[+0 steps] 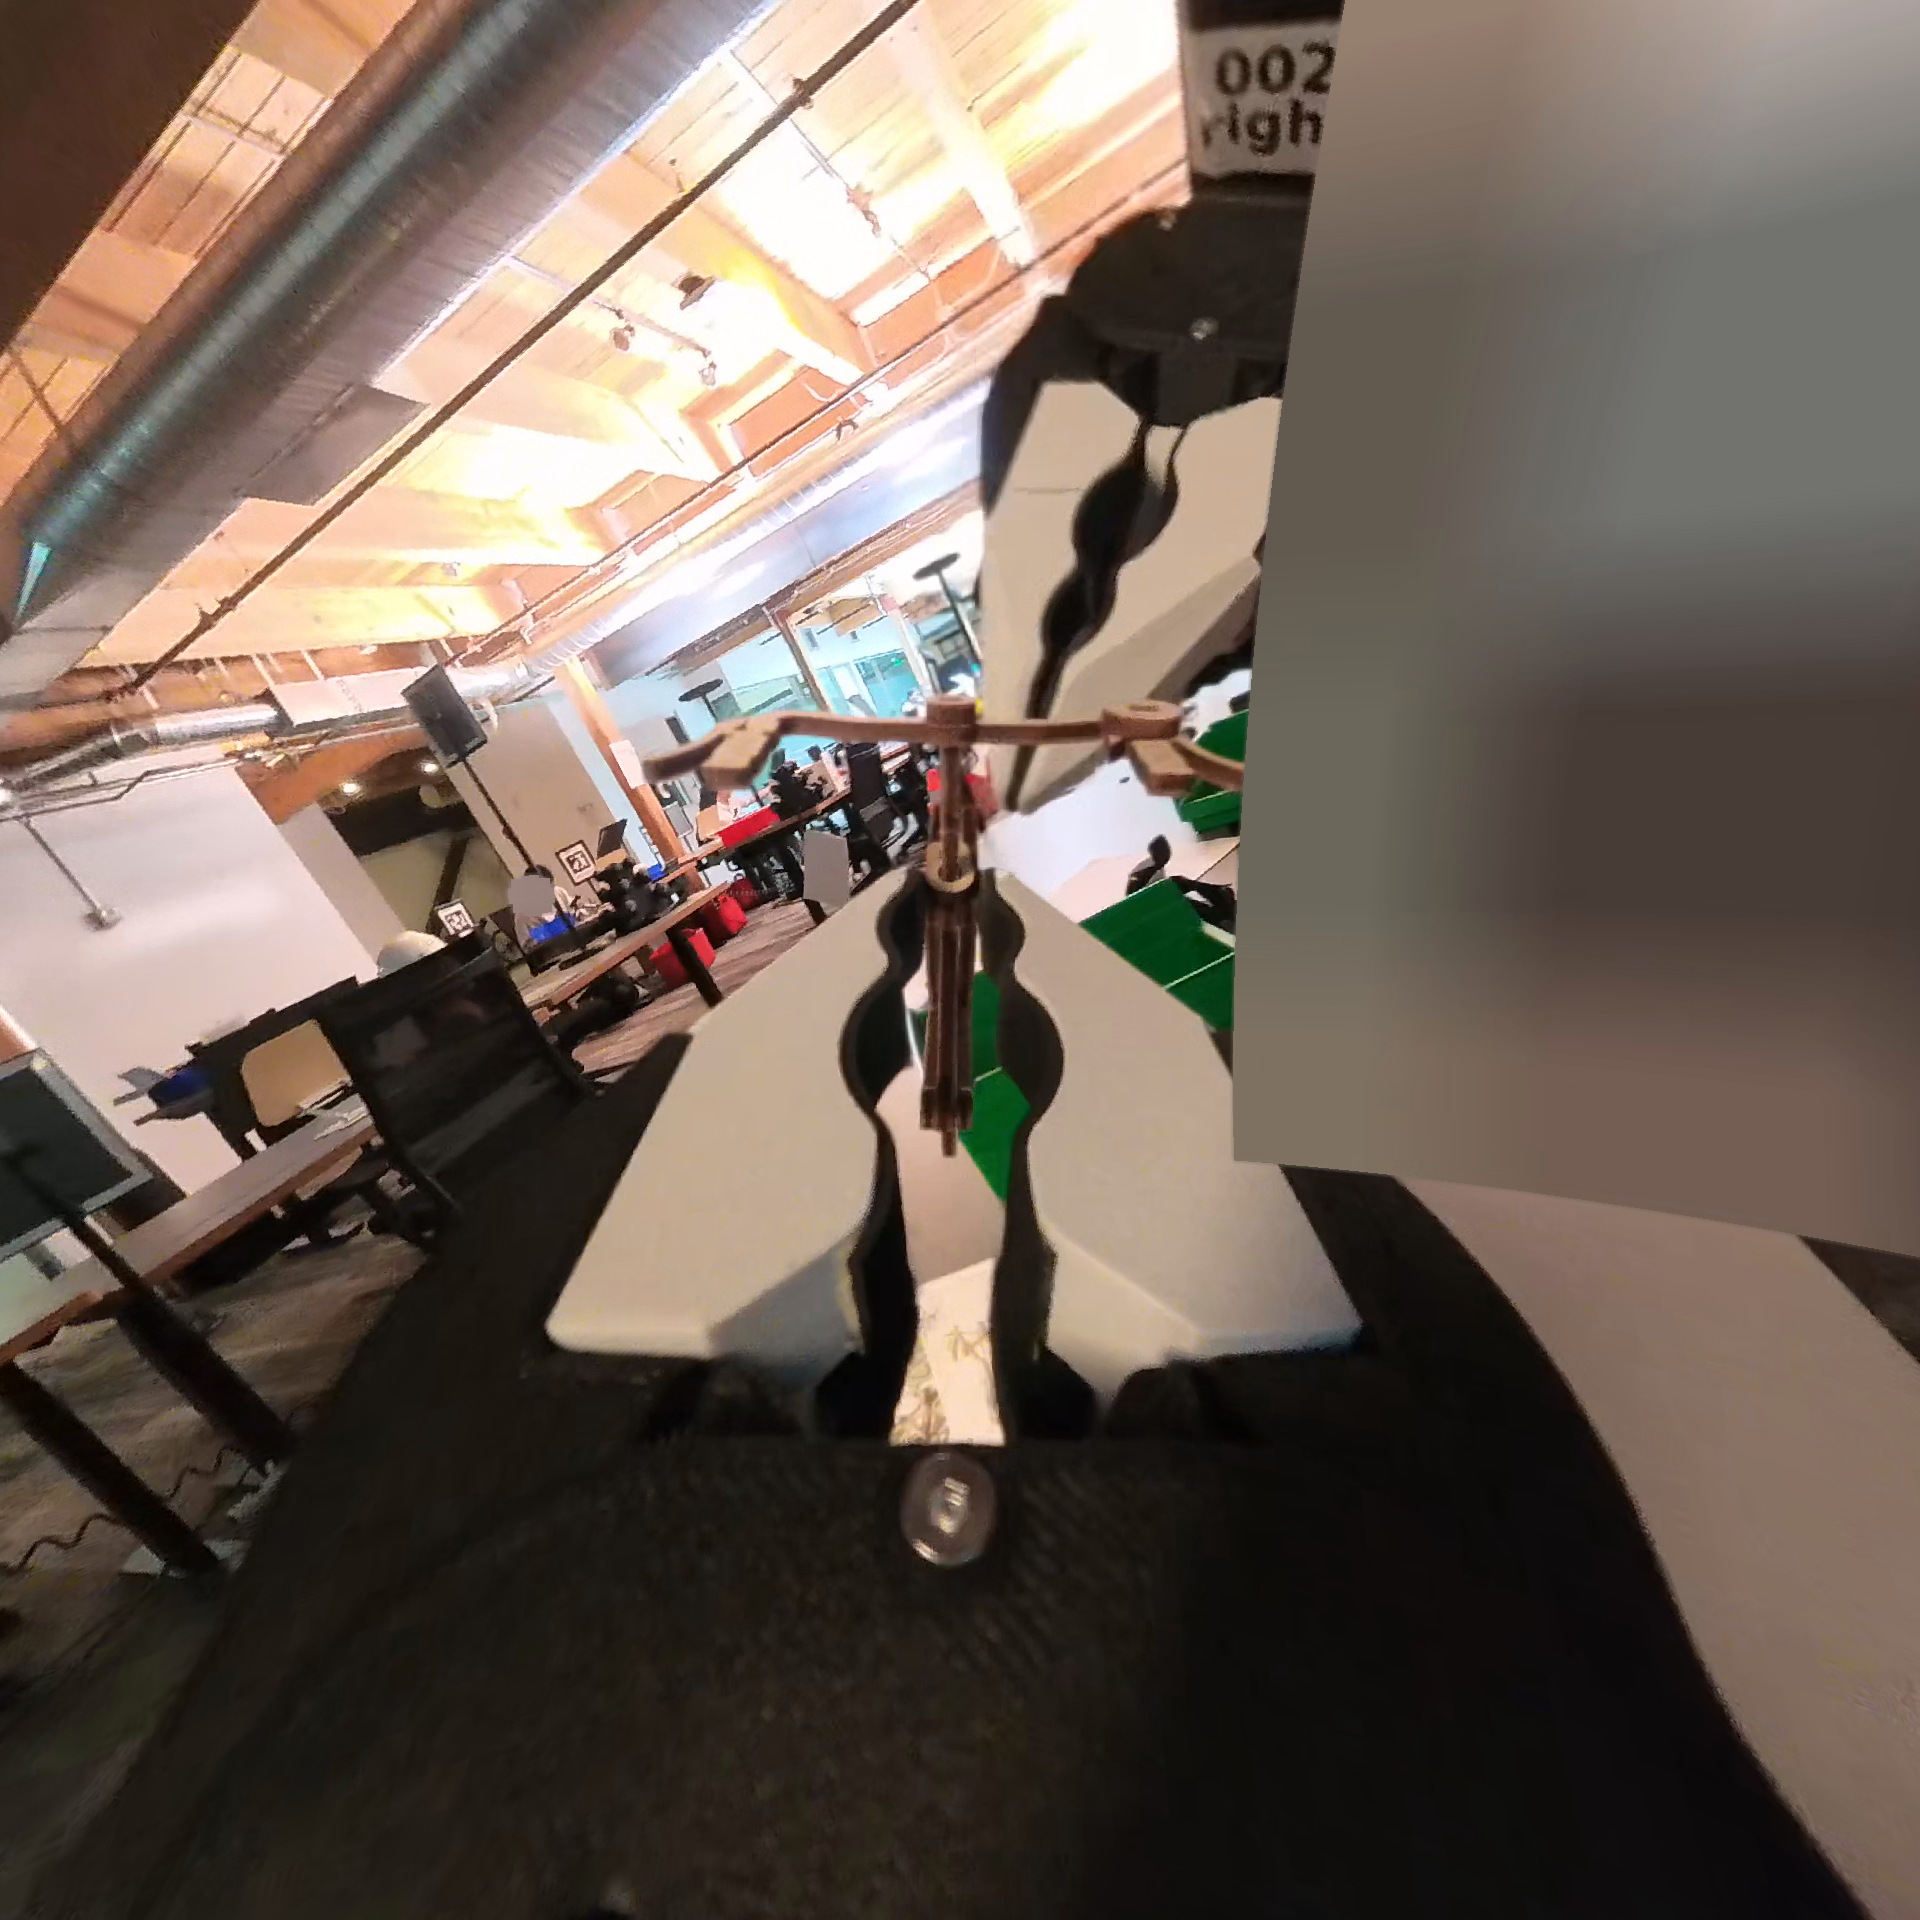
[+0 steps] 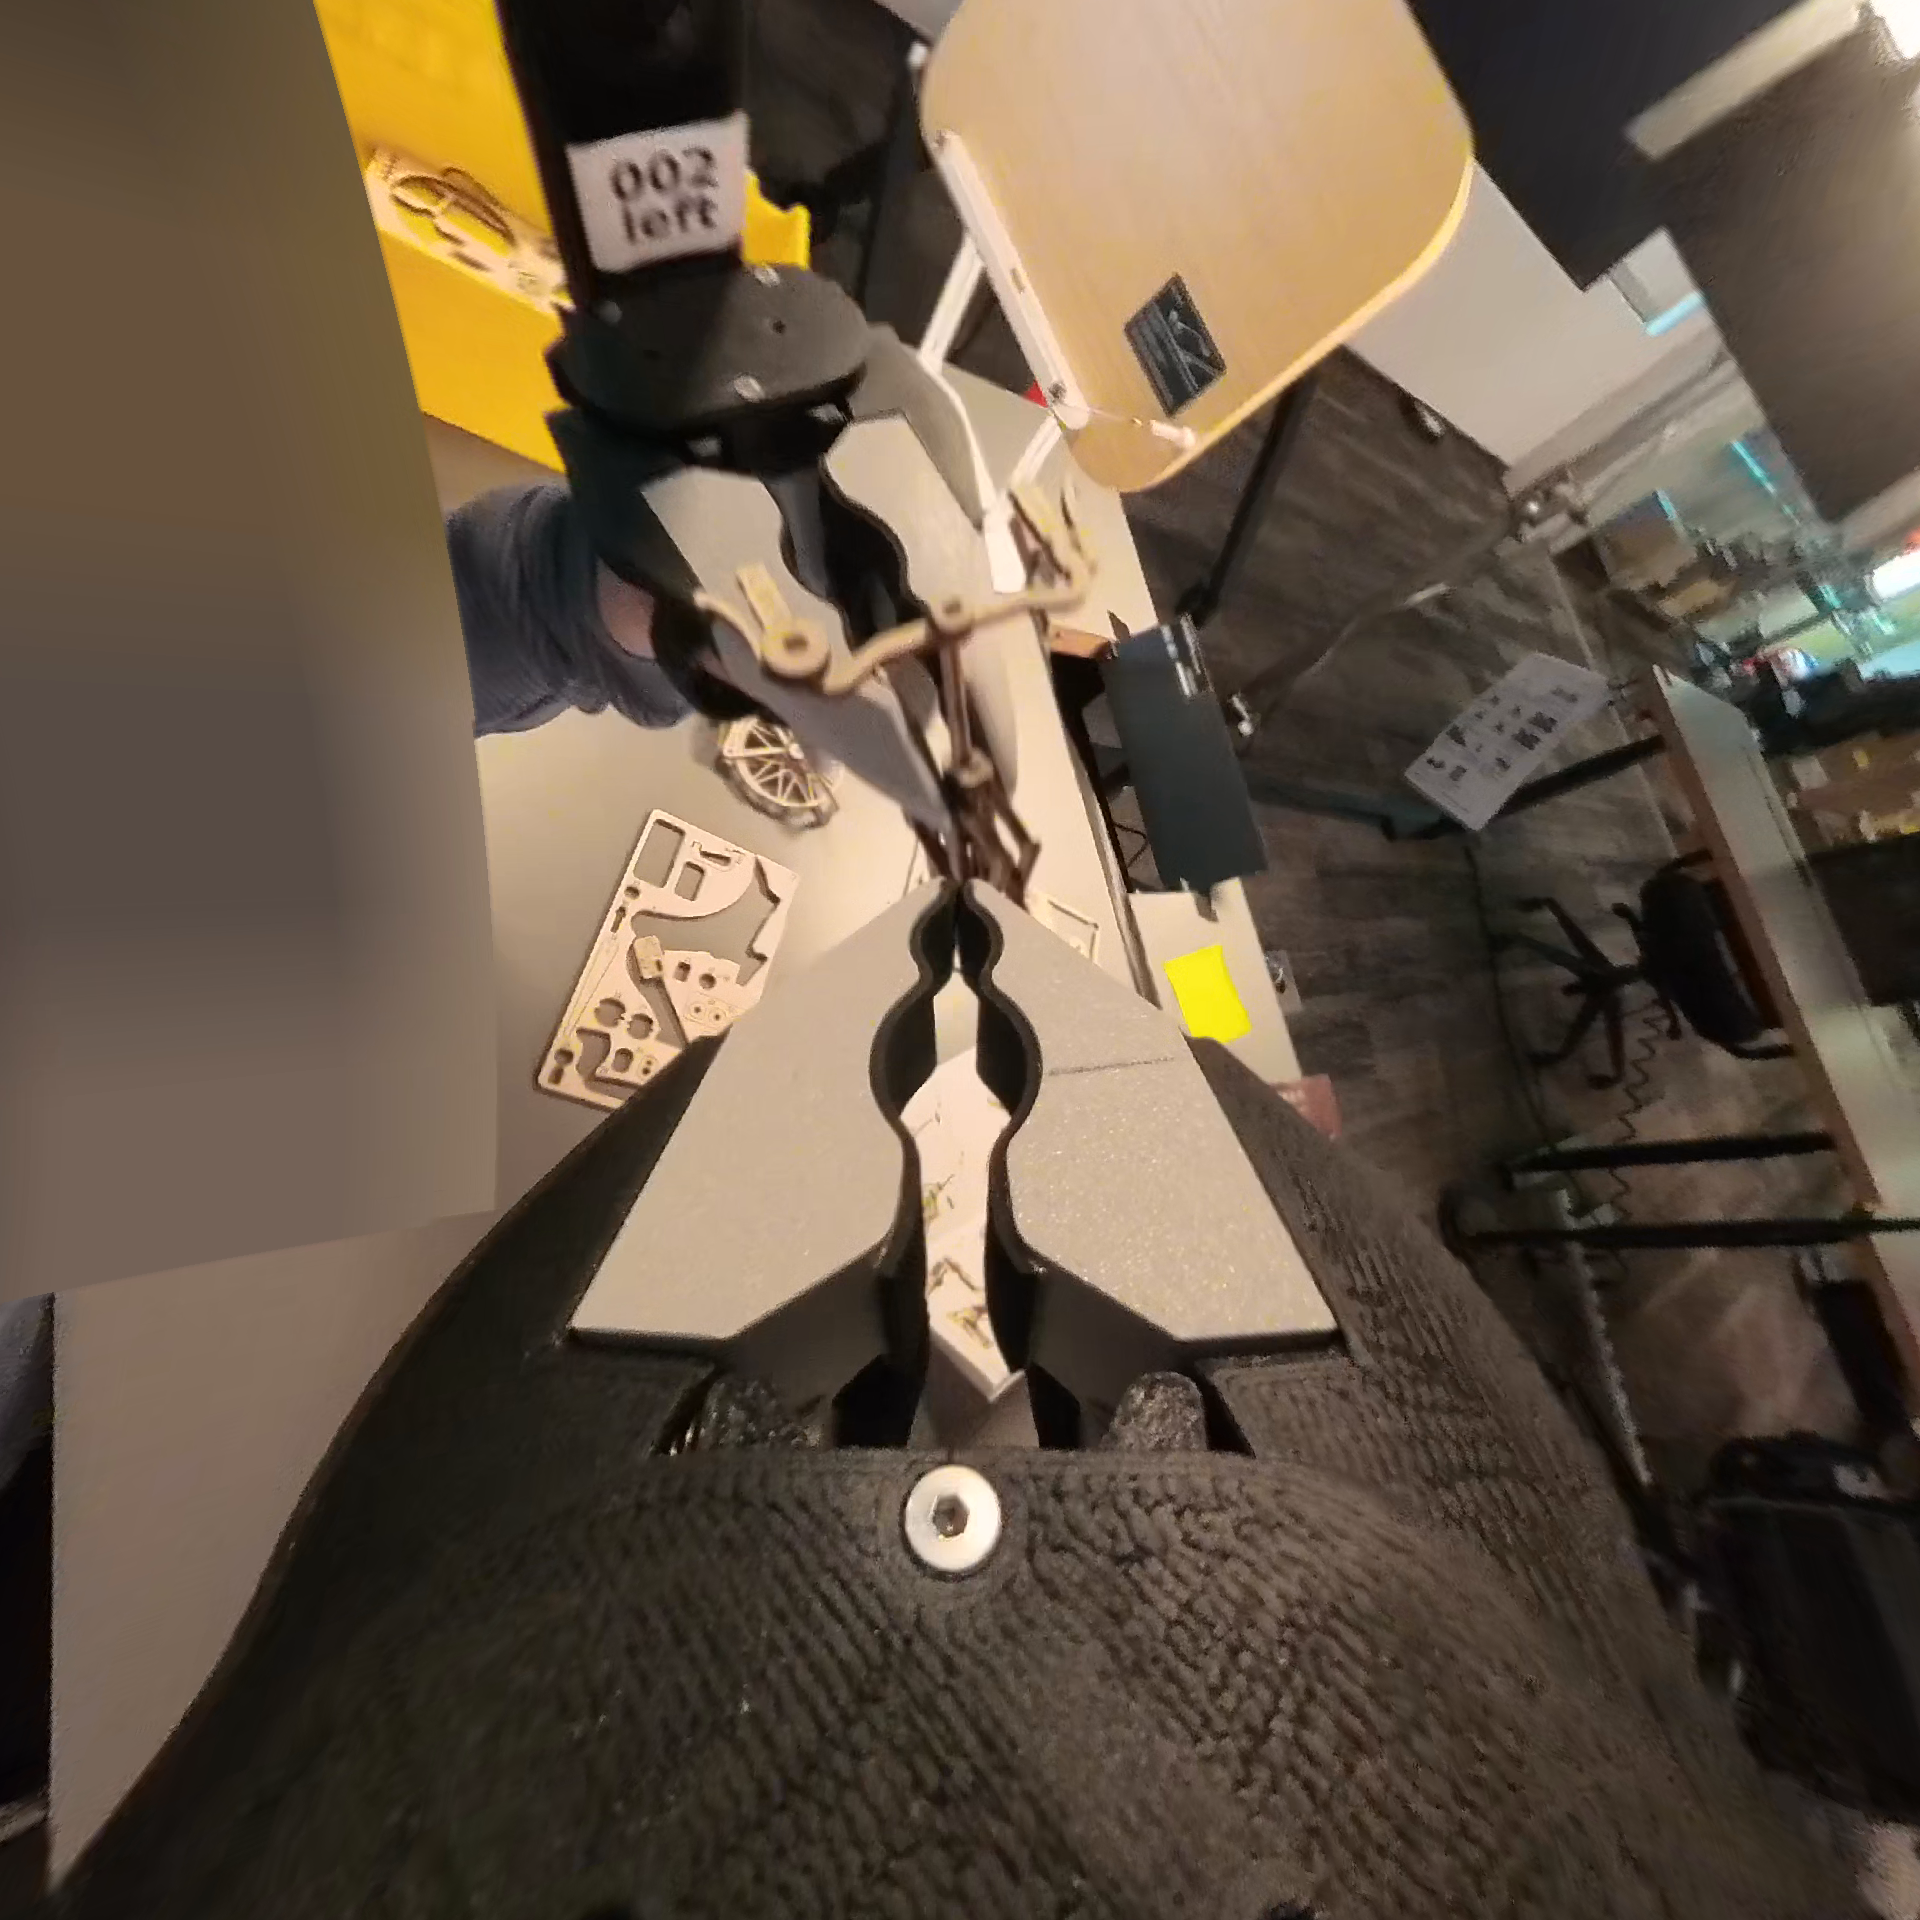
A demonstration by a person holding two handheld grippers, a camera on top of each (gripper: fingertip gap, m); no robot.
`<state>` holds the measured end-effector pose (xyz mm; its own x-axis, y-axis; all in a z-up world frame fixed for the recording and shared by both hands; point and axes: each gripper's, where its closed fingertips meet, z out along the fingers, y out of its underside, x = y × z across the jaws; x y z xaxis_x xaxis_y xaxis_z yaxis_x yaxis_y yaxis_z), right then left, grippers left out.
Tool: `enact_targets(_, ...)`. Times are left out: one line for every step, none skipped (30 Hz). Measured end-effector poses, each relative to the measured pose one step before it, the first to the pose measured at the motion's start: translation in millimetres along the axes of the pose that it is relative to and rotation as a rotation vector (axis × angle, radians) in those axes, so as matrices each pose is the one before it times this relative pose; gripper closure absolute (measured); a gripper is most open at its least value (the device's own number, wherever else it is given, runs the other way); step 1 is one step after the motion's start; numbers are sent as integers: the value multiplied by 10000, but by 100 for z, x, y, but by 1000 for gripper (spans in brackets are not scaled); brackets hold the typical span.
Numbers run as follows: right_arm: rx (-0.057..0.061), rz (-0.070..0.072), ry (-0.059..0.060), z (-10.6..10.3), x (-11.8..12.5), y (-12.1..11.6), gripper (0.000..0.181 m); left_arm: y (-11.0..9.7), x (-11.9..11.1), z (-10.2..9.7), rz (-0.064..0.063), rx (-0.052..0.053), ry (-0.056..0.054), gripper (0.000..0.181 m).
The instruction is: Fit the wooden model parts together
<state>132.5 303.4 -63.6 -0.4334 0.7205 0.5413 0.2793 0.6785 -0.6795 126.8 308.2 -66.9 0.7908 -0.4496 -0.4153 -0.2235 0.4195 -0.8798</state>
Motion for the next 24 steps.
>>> enact_targets(-4, 241, 161, -58, 171, 623, 181, 106, -349, -171, -9, -48, -142, 172)
enact_targets(38, 272, 88, -163, 22, 610, 181, 53, -308, -196, 9, -23, -112, 172)
enact_targets(70, 284, 41, -136, -59, 579, 181, 105, -324, -199, 15, -20, -98, 172)
enact_targets(23, 265, 80, -129, 21, 595, 181, 17, -266, -165, 18, -29, -104, 172)
enact_targets(-4, 247, 76, -111, -6, 640, 181, 41, -247, -147, 24, -43, -92, 172)
enact_targets(29, 263, -51, -112, -263, 618, 181, 49, -247, -151, 15, -40, -93, 172)
enact_targets(12, 313, -107, -123, -336, 676, 181, -15, -269, -161, 19, 3, -114, 172)
enact_targets(-9, 309, -116, -135, -408, 837, 181, -95, -259, -197, -6, 35, -110, 172)
enact_targets(-33, 228, -190, -79, -598, 973, 181, -121, -239, -192, -28, 36, -91, 172)
enact_targets(-194, 196, -158, 208, -547, 1312, 181, -144, -223, -187, -19, 25, -121, 172)
enact_targets(-362, 275, -101, 329, -542, 1544, 180, -134, -249, -188, -6, 2, -138, 172)
enact_targets(-387, 355, -191, 474, -808, 1563, 179, -154, -241, -169, 2, -3, -163, 172)
enact_targets(-334, 388, -279, 590, -1158, 1543, 178, -201, -299, -222, 4, 18, -215, 172)
enact_targets(-315, 389, -327, 766, -1421, 1571, 177, -217, -207, -225, -9, 32, -174, 172)
enact_targets(-290, 356, -426, 896, -1740, 1584, 177, -376, -116, -348, -30, 38, -84, 172)
enact_targets(-268, 301, -426, 926, -1842, 1620, 177, -307, 16, -138, -50, 34, -69, 172)
enact_targets(-281, 249, -289, 1081, -1661, 1677, 176, -303, 119, -63, -29, 13, -24, 172)
enact_targets(-282, 235, -213, 1137, -1492, 1709, 175, -257, 226, -38, 15, -33, 24, 172)
enact_targets(-215, 197, -96, 1171, -1222, 1541, 173, -209, 225, 14, 65, -47, -17, 172)
enact_targets(-112, 76, -2, 1043, -988, 1298, 173, -208, 249, 57, 110, -35, -23, 172)
enact_targets(-71, 16, -84, 878, -964, 1103, 174, -231, 406, 98, 110, -22, 69, 172)
enact_targets(-93, 134, -160, 764, -855, 950, 174, -196, 483, 136, 81, -23, 117, 172)
enact_targets(-87, 290, -155, 656, -614, 783, 173, -130, 426, 155, 69, -33, 93, 172)
enact_targets(-43, 322, -175, 545, -523, 602, 173, -99, 400, 159, 71, -21, 89, 172)
